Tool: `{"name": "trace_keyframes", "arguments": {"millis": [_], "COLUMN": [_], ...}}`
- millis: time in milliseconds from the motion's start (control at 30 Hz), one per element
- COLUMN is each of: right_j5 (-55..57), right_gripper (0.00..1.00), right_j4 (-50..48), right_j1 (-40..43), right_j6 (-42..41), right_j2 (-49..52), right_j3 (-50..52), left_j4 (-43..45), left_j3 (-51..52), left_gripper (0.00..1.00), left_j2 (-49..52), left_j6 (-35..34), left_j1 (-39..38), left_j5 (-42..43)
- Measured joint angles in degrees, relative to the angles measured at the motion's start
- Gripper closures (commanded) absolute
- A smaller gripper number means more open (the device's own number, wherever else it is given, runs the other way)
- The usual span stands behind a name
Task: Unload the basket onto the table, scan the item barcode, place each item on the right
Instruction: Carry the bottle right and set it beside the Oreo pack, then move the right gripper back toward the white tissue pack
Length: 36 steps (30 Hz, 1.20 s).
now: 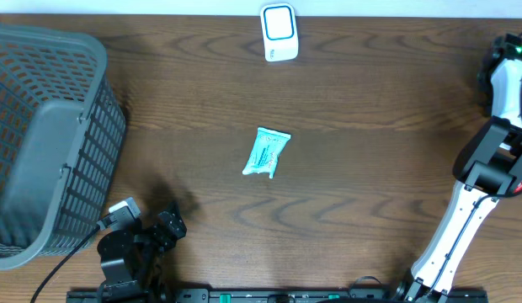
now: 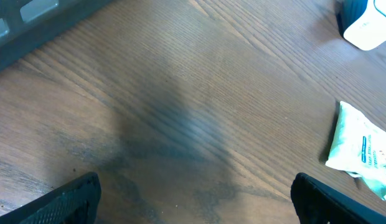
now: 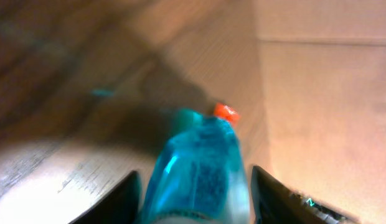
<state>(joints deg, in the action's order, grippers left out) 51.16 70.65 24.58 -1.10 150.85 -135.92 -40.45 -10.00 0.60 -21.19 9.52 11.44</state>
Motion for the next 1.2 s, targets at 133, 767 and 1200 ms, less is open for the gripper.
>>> {"name": "trace_keyframes", "arguments": {"millis": [133, 767, 1200], "right_j5": [-5.22, -44.35, -80.5], "right_gripper": [0.19, 0.01, 0.01], "right_j4": [-0.17, 5.22, 13.92], "right_j1": [0.2, -19.1, -42.91], "right_j6": [-0.85, 0.83, -12.76], "right_j2": [0.0, -13.7, -15.5], "right_j3": [0.0, -0.44, 5.44], "left_j4": [0.0, 0.0, 0.0], "left_j3": [0.0, 0.0, 0.0], "left_gripper": [0.02, 0.02, 0.02], "left_j2": [0.0, 0.0, 0.0], "left_j6": [0.0, 0.0, -0.02], "left_j1": [0.0, 0.0, 0.0], "left_j5": [0.0, 0.0, 0.0]}}
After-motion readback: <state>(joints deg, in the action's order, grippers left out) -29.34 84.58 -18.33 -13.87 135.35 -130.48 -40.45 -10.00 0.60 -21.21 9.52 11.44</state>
